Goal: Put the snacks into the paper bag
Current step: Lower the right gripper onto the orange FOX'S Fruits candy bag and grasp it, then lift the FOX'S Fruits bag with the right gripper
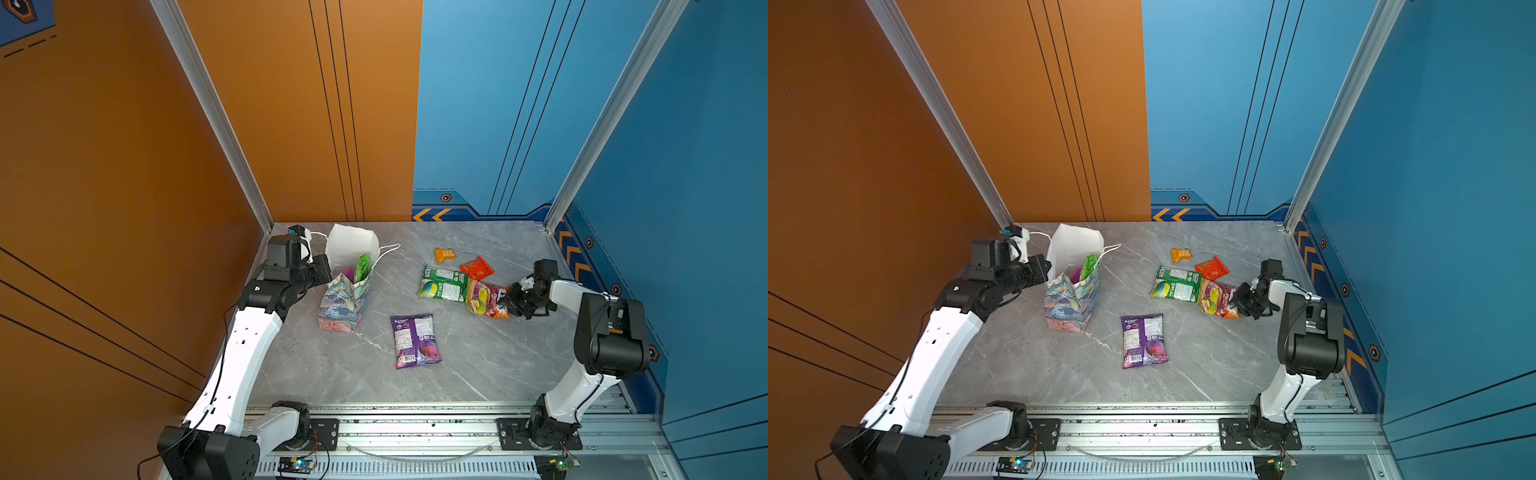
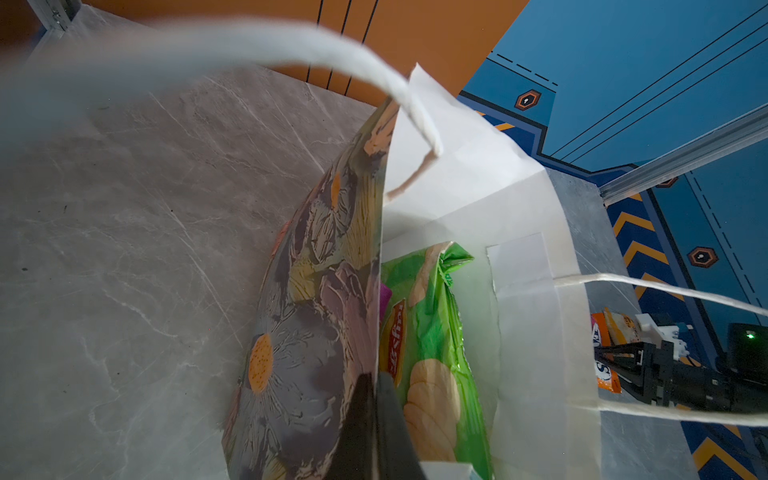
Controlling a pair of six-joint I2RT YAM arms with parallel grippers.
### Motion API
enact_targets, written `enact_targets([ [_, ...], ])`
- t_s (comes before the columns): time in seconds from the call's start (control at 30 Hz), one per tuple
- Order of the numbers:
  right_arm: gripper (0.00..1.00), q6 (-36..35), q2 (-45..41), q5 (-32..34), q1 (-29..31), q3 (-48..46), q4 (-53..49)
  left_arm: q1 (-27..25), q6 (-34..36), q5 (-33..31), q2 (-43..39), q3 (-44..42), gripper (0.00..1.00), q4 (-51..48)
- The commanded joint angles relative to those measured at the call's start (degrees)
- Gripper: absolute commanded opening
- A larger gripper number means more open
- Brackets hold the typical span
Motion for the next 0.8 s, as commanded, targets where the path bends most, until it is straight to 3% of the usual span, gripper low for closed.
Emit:
enact_targets([
  [0.0, 0.16, 0.81, -0.72, 1.26, 0.71, -2.38, -1.32, 0.67, -0.55, 1.54, 0.20, -1.07, 0.00, 0.06],
  [0.07, 0.09, 1.89, -2.17, 1.39, 1.21, -2.99, -0.46, 0.72, -0.46, 1.27, -0.18, -1.12, 0.00, 0.02],
  [0.27, 0.00, 5.47, -8.80, 2.78, 3.44, -5.19, 0.89, 1.30, -0.41, 1.39, -0.98, -1.56, 0.00, 0.74],
  [0.77, 0.00, 11.16, -28.03, 11.43, 13.29, -1.50, -3.19, 1.02, -0.02, 1.33, -2.47, -1.75, 0.00, 1.44],
])
